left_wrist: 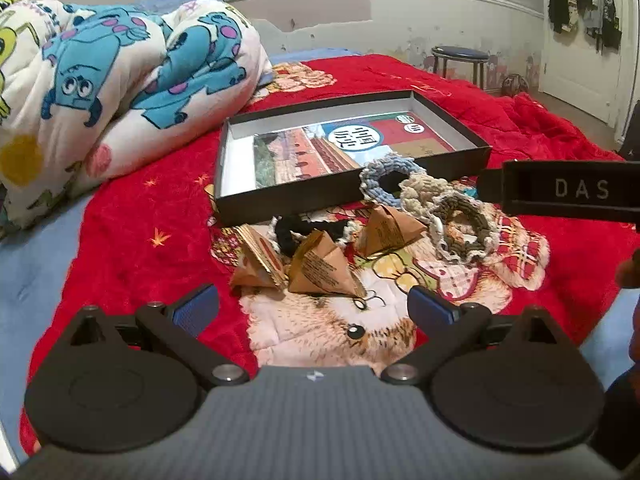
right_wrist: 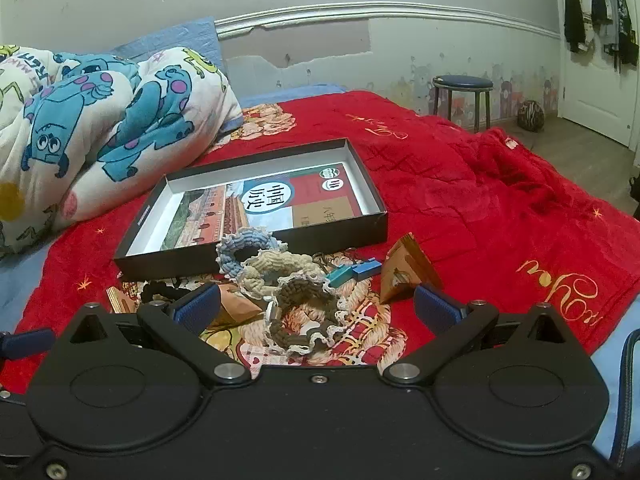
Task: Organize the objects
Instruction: 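Move both tools toward the pile of scrunchies and paper packets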
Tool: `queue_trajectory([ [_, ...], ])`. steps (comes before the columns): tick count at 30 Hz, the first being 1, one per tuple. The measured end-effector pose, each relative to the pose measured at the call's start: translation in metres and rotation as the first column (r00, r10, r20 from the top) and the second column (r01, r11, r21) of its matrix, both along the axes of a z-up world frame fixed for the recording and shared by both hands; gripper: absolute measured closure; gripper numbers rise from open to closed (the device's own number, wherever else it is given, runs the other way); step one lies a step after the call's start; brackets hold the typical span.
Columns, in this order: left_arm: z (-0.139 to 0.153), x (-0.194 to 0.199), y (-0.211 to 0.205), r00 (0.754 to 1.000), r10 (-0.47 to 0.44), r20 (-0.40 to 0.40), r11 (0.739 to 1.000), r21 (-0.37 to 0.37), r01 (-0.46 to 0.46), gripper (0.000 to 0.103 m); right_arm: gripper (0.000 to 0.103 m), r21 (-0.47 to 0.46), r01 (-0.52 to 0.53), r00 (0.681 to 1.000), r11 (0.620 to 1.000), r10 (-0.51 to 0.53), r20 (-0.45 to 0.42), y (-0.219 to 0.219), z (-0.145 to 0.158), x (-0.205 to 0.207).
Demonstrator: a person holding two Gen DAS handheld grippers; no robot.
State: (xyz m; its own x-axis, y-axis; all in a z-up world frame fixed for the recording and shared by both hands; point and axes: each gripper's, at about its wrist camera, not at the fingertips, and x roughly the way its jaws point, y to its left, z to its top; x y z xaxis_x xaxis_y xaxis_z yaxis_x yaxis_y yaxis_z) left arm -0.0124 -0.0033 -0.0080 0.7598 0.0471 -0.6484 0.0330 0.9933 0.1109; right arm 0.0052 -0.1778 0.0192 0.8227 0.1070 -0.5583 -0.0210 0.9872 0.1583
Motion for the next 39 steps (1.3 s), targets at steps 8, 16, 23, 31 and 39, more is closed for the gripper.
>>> queue_trajectory([
  [8,-0.0025,0.0006,-0.0003,1.000,0.002,-0.018,1.000,0.000,-0.002,0.000,0.000,0.002,0.017,1.000,1.000,-0.017,0.000,-0.0011,0.0004,0.0000],
  [16,0.0044,-0.0006,0.0039,1.000,0.006,0.006,0.999,-0.050,-0.006,0.000,0.000,0.000,0.027,1.000,1.000,-0.027,-0.006,-0.0017,0.0004,0.0010],
  [23,0.0017,0.0022,0.0030,1.000,0.024,-0.011,0.999,-0.023,-0.025,0.000,0.000,0.020,0.004,1.000,1.000,-0.004,0.001,-0.0020,0.0000,0.0005],
  [31,0.0026,0.0009,0.0049,0.998,0.065,0.011,0.998,-0.022,-0.064,0.000,0.000,0.012,0.011,1.000,1.000,-0.012,0.028,-0.0005,0.0026,-0.0023],
  [39,0.0038,0.0013,0.0039,1.000,0.024,-0.002,0.999,-0.043,-0.024,0.000,0.000,0.007,0.026,0.999,1.000,-0.026,0.029,-0.0011,0.0035,-0.0028],
])
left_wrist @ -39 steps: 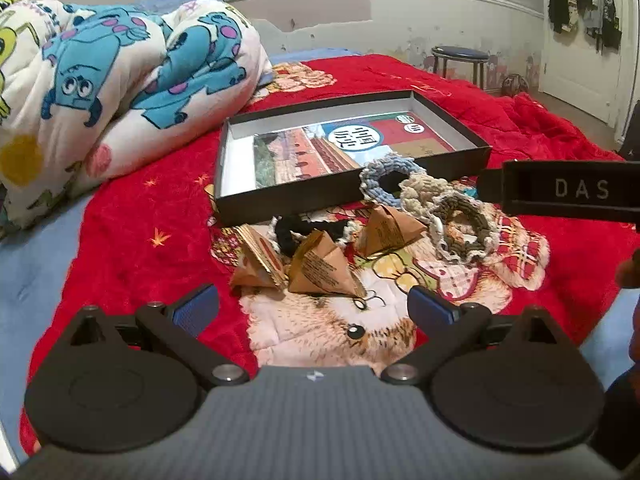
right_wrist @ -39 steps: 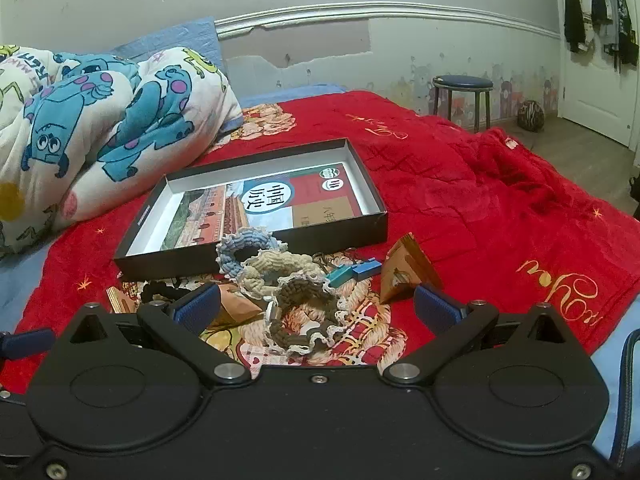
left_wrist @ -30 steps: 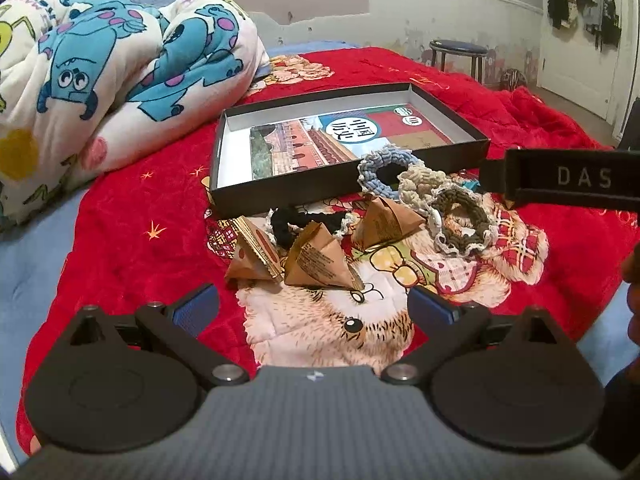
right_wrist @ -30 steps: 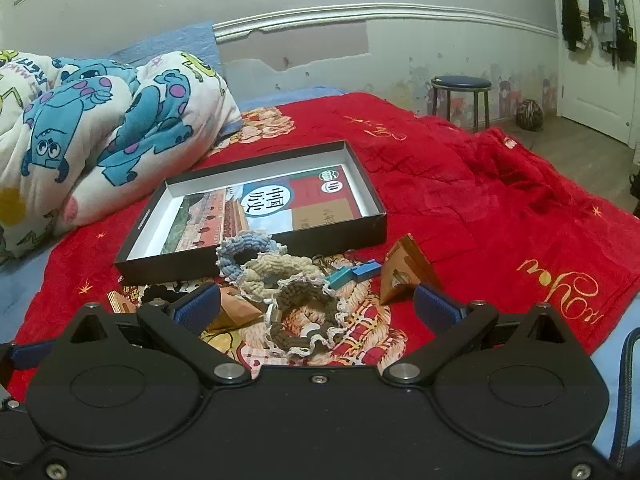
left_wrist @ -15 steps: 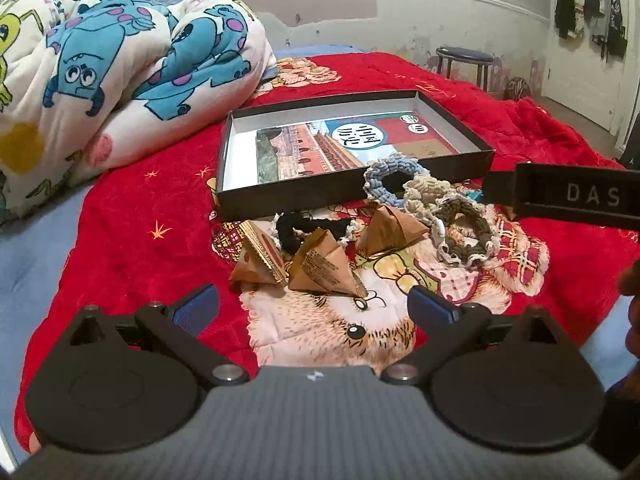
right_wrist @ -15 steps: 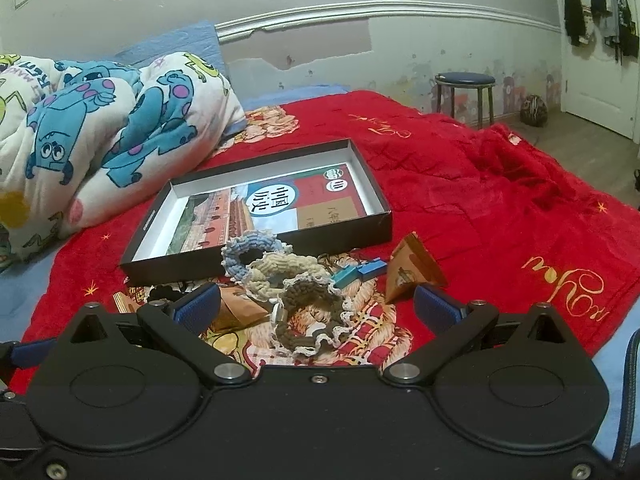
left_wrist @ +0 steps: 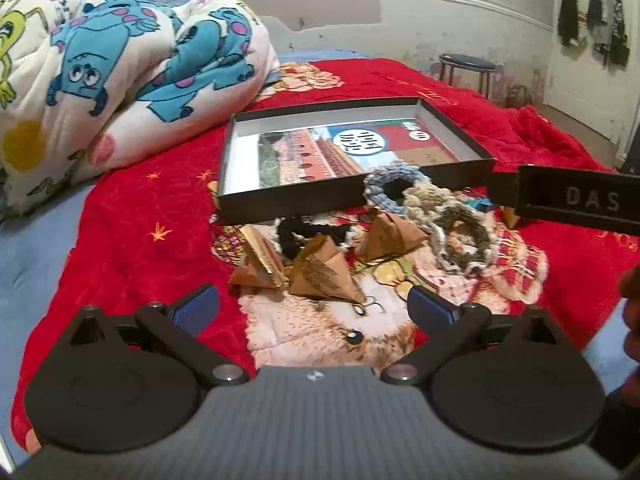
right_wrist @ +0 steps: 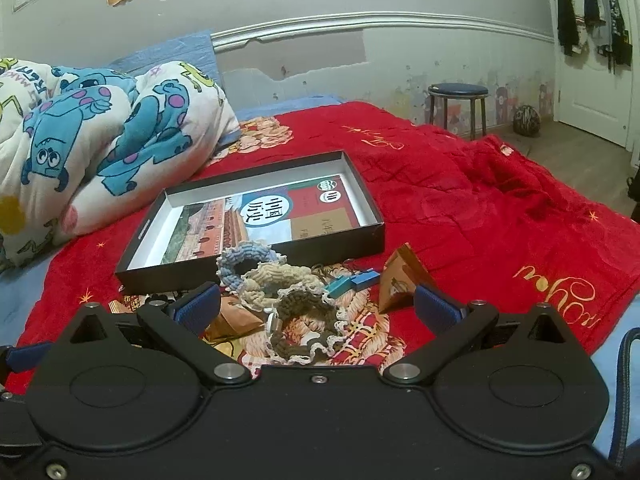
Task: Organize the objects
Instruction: 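Move both tools toward the pile of scrunchies and paper packets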
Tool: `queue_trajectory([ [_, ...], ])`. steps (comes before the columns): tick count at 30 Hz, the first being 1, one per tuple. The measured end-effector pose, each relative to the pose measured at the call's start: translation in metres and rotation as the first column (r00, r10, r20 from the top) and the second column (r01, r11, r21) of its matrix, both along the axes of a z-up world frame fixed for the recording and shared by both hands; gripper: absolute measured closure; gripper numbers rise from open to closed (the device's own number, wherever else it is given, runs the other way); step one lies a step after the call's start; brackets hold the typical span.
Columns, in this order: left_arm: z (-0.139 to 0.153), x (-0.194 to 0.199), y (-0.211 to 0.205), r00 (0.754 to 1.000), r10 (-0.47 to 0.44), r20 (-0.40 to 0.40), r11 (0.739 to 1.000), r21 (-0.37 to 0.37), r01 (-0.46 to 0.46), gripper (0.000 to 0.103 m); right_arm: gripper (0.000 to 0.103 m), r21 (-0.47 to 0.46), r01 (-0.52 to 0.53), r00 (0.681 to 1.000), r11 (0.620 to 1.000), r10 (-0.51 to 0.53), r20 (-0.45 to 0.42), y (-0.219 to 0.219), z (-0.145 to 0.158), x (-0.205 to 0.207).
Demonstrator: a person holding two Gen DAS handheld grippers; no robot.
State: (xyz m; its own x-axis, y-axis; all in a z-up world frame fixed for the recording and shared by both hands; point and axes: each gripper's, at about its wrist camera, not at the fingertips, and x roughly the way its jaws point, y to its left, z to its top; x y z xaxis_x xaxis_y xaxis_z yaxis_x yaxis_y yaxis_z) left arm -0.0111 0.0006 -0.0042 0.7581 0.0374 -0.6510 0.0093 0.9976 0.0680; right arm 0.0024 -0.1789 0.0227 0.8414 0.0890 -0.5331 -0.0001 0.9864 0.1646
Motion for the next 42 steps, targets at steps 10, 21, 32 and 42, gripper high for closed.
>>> queue_trajectory([
  [10,-0.007,0.005,0.005,0.998,-0.006,-0.063,0.998,-0.059,0.002,0.000,0.000,-0.023,-0.001,1.000,1.000,0.001,0.006,0.003,0.001,-0.001],
  [21,0.001,0.000,0.011,1.000,-0.012,-0.005,0.993,-0.114,0.011,0.000,0.000,-0.026,0.002,1.000,1.000,-0.001,0.028,0.003,0.004,-0.004],
  [32,0.014,-0.009,0.016,0.997,0.002,0.083,0.989,-0.149,0.010,0.000,0.000,-0.056,0.004,0.998,0.998,0.000,0.062,0.009,0.008,-0.007],
  [42,0.016,-0.010,0.017,0.992,0.018,0.126,0.991,-0.132,-0.002,0.000,0.000,-0.065,0.008,0.996,0.998,-0.002,0.087,0.011,0.008,-0.008],
])
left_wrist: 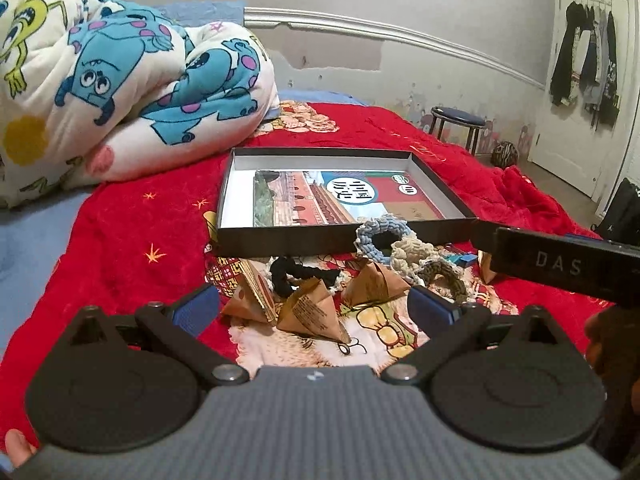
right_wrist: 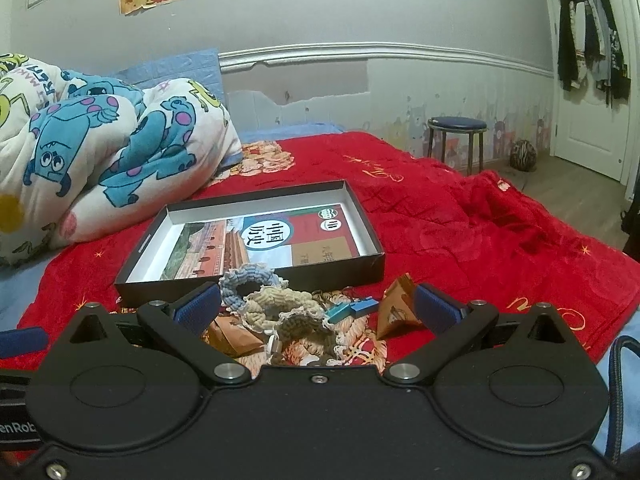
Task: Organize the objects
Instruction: 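Move both tools toward the pile of scrunchies and paper packets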
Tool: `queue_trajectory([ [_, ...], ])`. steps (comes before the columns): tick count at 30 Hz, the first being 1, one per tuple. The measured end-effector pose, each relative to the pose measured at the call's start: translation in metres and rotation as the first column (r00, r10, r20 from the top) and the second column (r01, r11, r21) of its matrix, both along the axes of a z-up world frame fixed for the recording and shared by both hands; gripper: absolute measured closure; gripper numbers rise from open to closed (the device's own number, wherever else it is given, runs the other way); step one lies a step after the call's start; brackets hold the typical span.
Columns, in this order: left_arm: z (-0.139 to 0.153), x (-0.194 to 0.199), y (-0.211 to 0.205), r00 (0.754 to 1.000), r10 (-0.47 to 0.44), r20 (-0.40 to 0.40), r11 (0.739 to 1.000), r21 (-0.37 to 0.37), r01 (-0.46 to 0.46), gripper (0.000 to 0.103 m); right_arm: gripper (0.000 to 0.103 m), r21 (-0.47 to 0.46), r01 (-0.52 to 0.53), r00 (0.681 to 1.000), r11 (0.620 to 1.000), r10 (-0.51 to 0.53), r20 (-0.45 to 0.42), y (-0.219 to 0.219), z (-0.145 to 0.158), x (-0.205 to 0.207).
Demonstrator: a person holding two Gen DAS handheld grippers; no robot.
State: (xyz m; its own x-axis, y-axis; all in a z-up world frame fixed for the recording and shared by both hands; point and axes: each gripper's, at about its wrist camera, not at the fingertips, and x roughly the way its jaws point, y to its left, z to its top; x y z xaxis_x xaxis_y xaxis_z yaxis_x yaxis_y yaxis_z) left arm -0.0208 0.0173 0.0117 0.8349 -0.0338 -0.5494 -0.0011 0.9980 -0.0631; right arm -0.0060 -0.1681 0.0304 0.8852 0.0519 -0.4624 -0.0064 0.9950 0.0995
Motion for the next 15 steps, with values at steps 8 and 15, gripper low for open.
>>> queue_trajectory([
  [8,-0.001,0.000,0.009,1.000,0.004,-0.001,0.994,-0.111,-0.004,0.000,0.000,0.014,-0.012,1.000,1.000,0.012,-0.004,-0.001,0.000,0.001],
  [15,-0.003,0.002,0.007,1.000,-0.002,-0.024,0.995,-0.101,-0.001,0.000,0.000,0.021,-0.011,1.000,1.000,0.011,-0.010,-0.003,-0.001,0.002],
])
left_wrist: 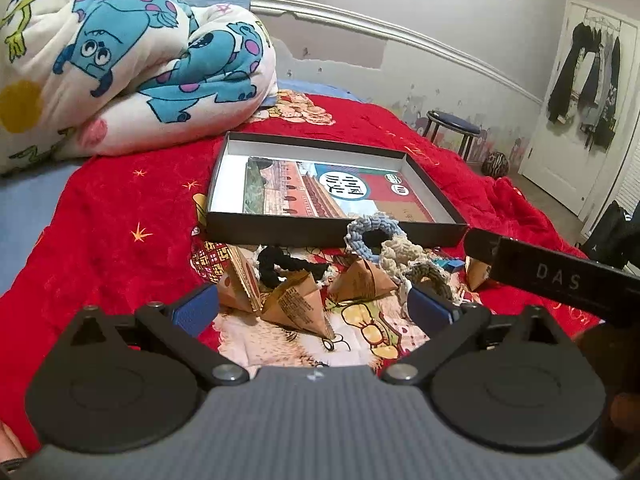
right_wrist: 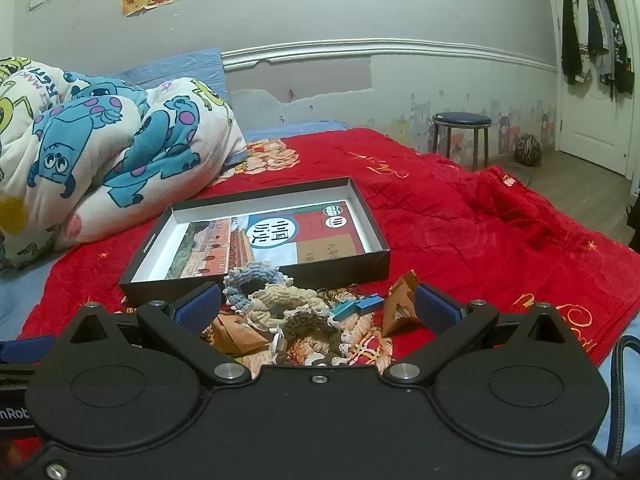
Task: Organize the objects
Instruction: 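Move both tools toward the pile of scrunchies and paper packets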
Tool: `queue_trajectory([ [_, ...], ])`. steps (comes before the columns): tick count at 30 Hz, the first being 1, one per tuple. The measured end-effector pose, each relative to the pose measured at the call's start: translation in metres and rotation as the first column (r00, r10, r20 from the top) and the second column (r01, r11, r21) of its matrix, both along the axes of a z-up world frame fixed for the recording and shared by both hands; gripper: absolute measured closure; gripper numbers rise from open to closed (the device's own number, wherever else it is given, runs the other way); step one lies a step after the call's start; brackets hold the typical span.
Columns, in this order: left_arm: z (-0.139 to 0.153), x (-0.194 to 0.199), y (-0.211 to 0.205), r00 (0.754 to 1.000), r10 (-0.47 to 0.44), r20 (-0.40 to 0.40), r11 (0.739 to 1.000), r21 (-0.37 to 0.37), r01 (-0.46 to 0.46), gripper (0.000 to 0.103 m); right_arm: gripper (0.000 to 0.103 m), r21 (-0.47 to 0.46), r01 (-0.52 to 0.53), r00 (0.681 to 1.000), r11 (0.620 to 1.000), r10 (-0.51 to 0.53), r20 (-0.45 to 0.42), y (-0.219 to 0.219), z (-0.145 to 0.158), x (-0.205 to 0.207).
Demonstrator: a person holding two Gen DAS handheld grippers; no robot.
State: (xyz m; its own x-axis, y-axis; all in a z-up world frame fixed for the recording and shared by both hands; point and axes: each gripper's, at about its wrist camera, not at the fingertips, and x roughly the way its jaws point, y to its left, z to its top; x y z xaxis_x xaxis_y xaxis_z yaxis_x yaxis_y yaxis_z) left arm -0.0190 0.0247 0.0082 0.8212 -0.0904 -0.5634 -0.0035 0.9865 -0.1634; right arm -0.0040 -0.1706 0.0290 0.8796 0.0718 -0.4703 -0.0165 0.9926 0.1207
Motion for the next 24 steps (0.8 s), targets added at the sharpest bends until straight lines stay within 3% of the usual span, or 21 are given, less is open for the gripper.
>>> queue_trajectory([
  [15,-0.005,0.004,-0.004,1.000,-0.001,-0.012,1.000,0.014,0.001,0.000,0.000,0.024,0.007,1.000,1.000,-0.007,-0.007,-0.005,0.001,0.000],
  [24,-0.013,0.021,-0.026,0.997,-0.066,-0.031,0.995,0.076,0.068,0.000,0.000,0.098,0.051,0.996,0.994,-0.043,-0.081,-0.025,-0.008,0.013],
])
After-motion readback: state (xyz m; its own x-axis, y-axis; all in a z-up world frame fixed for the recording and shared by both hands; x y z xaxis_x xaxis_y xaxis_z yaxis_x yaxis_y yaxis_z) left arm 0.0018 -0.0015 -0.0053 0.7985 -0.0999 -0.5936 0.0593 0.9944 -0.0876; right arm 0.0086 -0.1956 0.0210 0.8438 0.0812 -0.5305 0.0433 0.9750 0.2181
